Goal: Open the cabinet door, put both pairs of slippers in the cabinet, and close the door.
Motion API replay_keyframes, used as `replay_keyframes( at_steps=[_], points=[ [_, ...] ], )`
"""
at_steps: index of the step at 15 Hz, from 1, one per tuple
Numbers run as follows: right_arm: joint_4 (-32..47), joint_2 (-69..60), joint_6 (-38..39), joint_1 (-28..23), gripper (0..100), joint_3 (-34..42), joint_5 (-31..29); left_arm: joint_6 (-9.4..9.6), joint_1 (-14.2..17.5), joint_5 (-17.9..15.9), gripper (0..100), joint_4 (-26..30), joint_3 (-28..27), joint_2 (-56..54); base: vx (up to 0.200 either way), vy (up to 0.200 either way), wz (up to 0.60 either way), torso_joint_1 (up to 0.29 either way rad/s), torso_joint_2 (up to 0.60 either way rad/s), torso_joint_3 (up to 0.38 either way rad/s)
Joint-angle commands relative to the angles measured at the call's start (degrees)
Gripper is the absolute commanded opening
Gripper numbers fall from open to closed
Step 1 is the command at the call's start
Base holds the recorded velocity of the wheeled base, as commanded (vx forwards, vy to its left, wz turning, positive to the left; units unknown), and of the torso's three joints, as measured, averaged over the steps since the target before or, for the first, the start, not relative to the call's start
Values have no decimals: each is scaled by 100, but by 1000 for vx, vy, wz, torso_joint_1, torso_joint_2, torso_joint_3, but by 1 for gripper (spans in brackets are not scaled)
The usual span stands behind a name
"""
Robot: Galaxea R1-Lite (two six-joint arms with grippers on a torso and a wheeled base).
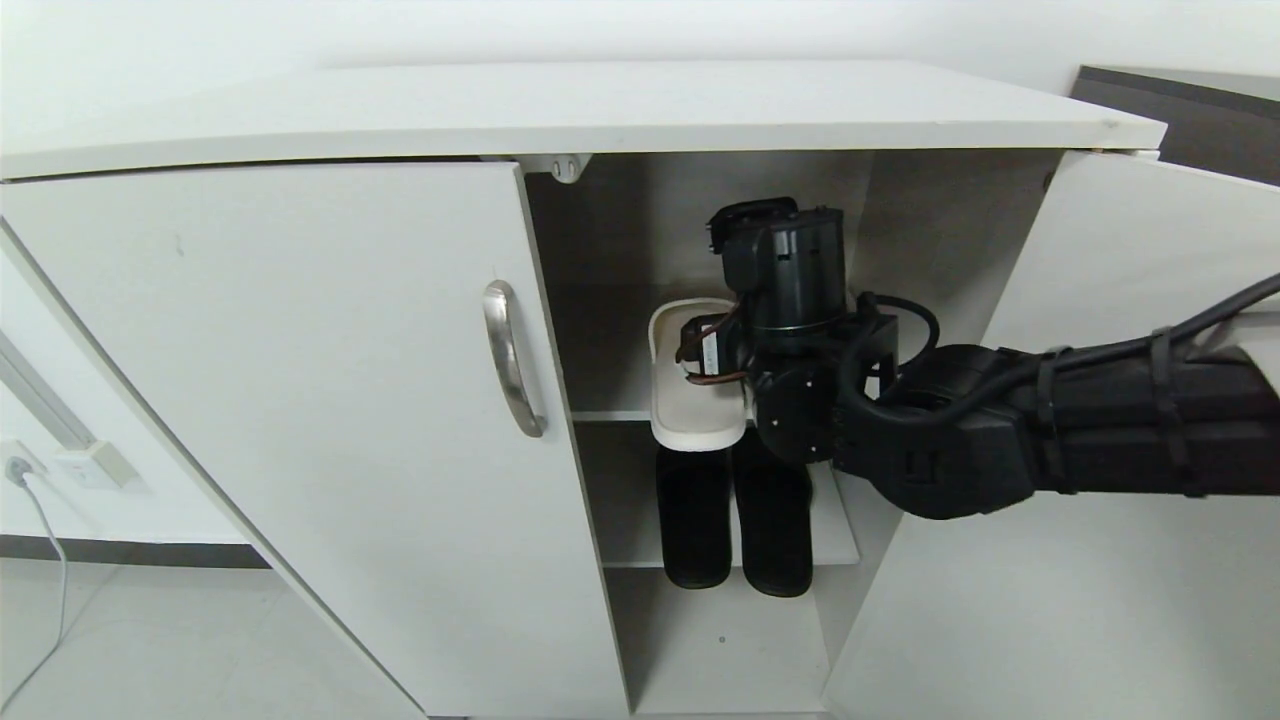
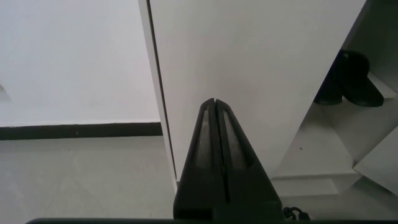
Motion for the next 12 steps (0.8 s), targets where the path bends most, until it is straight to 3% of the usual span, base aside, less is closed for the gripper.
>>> replay_keyframes(
  at_steps=[1, 6, 11, 12],
  points=[
    [-146, -543, -9, 236, 100, 542, -44, -7, 1, 1, 0, -2, 0, -1, 0, 0, 0, 0, 0, 0],
    [-1245, -1395, 9, 755, 100, 2467, -88, -7, 1, 1, 0, -2, 0, -1, 0, 0, 0, 0, 0, 0],
    [-1667, -1879, 35, 1080, 100, 3337, -70, -7, 1, 1, 0, -2, 0, -1, 0, 0, 0, 0, 0, 0],
    [-1746, -1879, 44, 1098, 0, 3390, -61, -7, 1, 1, 0, -2, 0, -1, 0, 0, 0, 0, 0, 0]
  ],
)
